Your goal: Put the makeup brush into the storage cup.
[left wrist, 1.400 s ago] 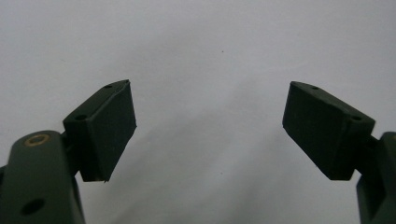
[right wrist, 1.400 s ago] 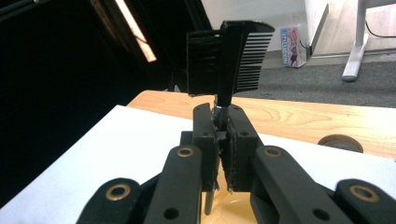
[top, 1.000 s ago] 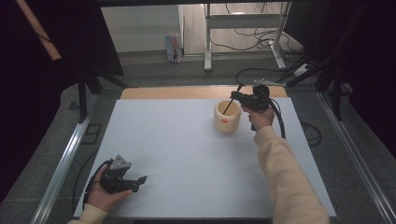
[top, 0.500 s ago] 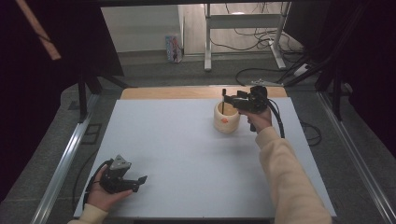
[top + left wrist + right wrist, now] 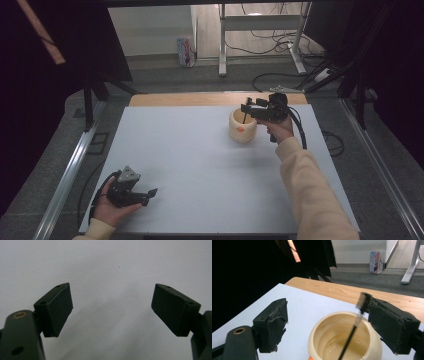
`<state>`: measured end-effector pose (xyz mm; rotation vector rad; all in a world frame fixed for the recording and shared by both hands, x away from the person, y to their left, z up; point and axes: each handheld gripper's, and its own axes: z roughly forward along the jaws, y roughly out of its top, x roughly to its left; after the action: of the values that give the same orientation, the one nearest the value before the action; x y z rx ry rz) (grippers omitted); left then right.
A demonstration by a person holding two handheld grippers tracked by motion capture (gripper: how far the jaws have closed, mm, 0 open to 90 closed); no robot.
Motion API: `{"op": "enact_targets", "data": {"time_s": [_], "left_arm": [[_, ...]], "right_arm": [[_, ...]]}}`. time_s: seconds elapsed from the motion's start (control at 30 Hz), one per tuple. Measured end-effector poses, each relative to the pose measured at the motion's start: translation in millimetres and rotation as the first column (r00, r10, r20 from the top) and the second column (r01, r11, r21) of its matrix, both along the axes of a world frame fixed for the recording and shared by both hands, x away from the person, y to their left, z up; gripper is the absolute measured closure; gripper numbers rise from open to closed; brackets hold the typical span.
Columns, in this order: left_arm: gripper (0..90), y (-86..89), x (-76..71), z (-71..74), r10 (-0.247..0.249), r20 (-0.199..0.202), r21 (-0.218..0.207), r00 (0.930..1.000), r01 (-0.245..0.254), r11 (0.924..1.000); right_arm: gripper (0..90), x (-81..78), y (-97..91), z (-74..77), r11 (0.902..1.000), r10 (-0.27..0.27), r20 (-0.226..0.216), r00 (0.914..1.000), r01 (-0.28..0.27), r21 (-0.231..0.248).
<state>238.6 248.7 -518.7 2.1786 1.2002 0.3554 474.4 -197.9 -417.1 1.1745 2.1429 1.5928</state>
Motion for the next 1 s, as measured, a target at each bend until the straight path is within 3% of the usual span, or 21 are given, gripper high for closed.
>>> {"op": "enact_targets", "data": {"time_s": [0.47,0.8,1.0], "left_arm": [[18.2,0.2,-1.0,0.6,0.009,0.004,0.0,1.0,-0.009,1.0],[18.1,-1.5,2.2,0.1,0.001,0.004,-0.003,1.0,-0.001,1.0],[18.1,-1.9,1.1,0.9,-0.003,0.004,0.002,1.0,0.003,1.0]], "right_arm": [[15.2,-10.9,-9.5,-2.0,0.9995,0.021,-0.005,0.9998,-0.021,-0.025],[15.2,-31.1,-23.5,0.9,0.9971,0.044,0.005,0.999,-0.043,-0.063],[15.2,-42.6,-35.5,-1.6,0.9964,0.028,-0.009,0.9996,-0.028,-0.079]]}}
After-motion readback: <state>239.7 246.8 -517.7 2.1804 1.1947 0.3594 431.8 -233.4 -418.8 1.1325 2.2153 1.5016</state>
